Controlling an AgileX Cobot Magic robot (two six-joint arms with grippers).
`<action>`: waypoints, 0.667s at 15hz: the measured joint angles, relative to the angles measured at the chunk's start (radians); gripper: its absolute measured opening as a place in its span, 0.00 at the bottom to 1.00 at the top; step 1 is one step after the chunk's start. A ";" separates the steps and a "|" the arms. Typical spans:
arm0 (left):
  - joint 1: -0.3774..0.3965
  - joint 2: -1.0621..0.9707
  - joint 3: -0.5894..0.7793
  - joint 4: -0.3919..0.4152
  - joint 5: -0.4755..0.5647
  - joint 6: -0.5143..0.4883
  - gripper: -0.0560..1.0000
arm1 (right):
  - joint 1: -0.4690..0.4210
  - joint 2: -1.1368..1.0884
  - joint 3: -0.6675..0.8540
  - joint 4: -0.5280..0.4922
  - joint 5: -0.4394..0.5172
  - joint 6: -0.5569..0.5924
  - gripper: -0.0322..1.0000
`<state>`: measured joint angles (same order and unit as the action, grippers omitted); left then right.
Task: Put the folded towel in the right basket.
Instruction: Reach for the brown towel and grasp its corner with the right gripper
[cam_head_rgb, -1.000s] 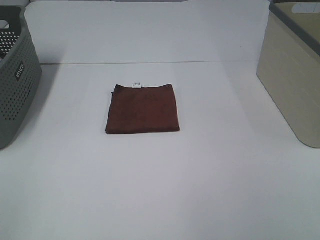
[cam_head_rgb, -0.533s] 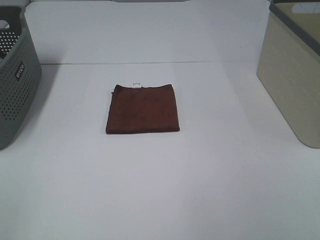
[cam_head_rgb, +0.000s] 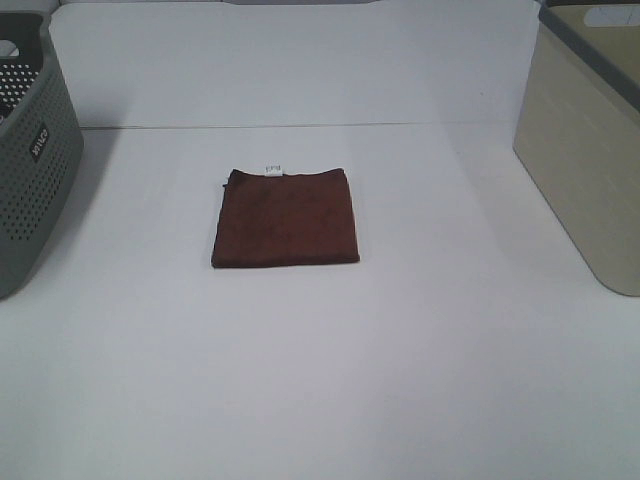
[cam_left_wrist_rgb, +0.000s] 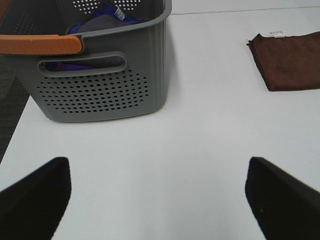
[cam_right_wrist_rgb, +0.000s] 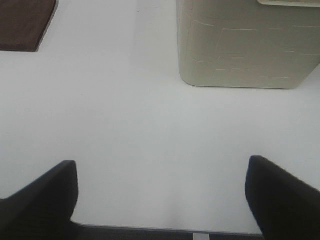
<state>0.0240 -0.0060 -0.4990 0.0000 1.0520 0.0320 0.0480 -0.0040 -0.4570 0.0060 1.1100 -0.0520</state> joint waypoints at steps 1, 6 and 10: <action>0.000 0.000 0.000 0.000 0.000 0.000 0.89 | 0.000 0.000 -0.001 0.000 -0.006 0.000 0.87; 0.000 0.000 0.000 0.000 0.000 0.000 0.89 | 0.000 0.216 -0.052 0.019 -0.208 -0.003 0.86; 0.000 0.000 0.000 0.000 0.000 0.000 0.89 | 0.000 0.532 -0.178 0.063 -0.314 -0.054 0.83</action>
<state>0.0240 -0.0060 -0.4990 0.0000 1.0520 0.0320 0.0480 0.5280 -0.6350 0.0690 0.7960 -0.1060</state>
